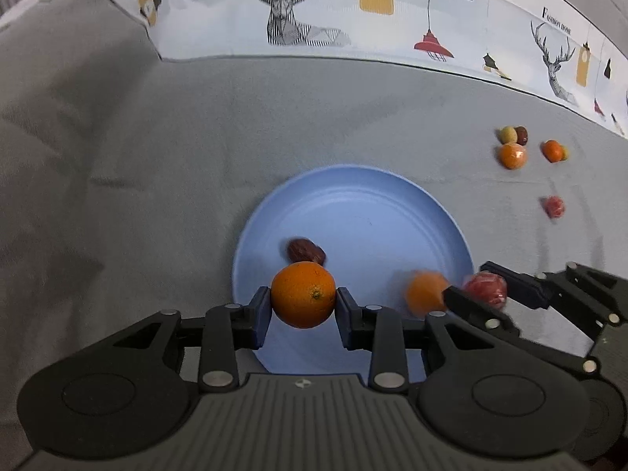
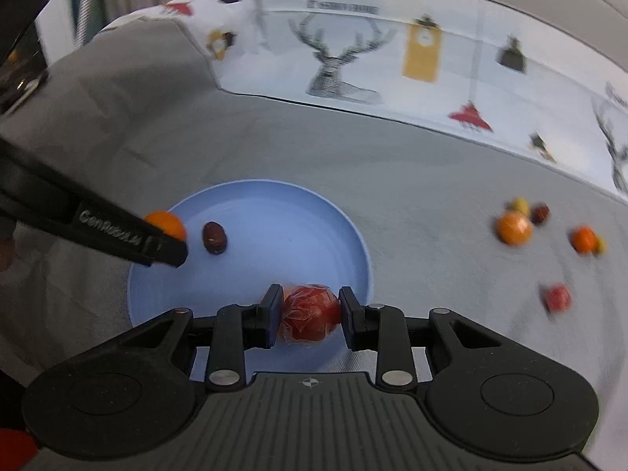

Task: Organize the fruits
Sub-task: 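Carry both fruits to the blue plate and release them onto it, then lift both tools away from the plate, then grasp an orange fruit with the left tool while the right tool grasps a mandarin, then carry both held fruits toward the blue plate, then move both held fruits over the blue plate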

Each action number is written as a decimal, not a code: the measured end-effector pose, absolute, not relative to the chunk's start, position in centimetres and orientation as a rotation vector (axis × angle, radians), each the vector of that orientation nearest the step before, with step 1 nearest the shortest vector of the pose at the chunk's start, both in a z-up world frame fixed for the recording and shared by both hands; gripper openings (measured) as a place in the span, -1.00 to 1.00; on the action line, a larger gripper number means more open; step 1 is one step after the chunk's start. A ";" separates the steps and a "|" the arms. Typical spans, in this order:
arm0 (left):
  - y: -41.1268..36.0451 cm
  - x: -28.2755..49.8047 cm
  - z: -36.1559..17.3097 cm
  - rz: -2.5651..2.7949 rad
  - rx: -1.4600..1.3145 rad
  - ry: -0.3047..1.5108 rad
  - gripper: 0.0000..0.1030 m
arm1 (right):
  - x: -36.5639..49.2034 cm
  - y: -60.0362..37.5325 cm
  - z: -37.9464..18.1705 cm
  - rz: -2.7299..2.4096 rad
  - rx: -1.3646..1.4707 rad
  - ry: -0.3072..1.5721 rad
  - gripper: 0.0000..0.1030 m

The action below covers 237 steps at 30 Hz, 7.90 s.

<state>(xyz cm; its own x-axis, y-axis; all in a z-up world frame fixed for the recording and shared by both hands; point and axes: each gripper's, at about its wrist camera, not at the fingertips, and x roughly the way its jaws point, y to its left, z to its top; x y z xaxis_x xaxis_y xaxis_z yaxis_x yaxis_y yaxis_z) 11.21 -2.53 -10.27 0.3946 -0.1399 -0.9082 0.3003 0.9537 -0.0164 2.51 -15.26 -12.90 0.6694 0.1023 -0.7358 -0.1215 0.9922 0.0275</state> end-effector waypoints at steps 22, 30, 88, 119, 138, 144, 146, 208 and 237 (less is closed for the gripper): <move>1.7 0.4 -0.1 -0.234 0.079 1.023 0.99 | -8.6 -15.5 -5.6 0.082 0.093 0.771 0.99; 0.4 -5.8 2.9 -0.188 0.120 0.954 0.99 | -13.8 -15.2 -2.1 0.075 0.069 0.634 0.99; -19.5 10.1 -6.4 -0.387 0.258 0.975 0.99 | -4.0 -36.4 -10.4 -0.508 0.315 0.633 0.99; -27.2 19.6 -13.1 -0.548 0.151 1.136 -0.18 | 5.4 -45.1 -19.2 -0.594 0.456 0.772 -0.33; -7.3 3.1 2.2 -0.370 0.040 1.027 -0.18 | -8.9 -27.7 -5.2 -0.153 0.408 0.694 -0.32; -1.4 -1.5 2.8 -0.299 -0.015 1.016 -0.17 | -11.4 -21.6 -3.2 -0.038 0.331 0.712 -0.32; 0.1 -2.8 2.6 -0.276 -0.021 1.013 -0.18 | -12.1 -20.0 -3.2 -0.018 0.284 0.717 -0.32; 3.0 -1.9 -0.3 -0.240 -0.024 1.019 -0.17 | -10.9 -14.9 -4.1 0.015 0.079 0.767 -0.32; -2.5 13.2 -8.4 -0.273 0.137 1.106 -0.17 | 3.2 -14.8 -11.8 0.091 0.012 0.882 -0.31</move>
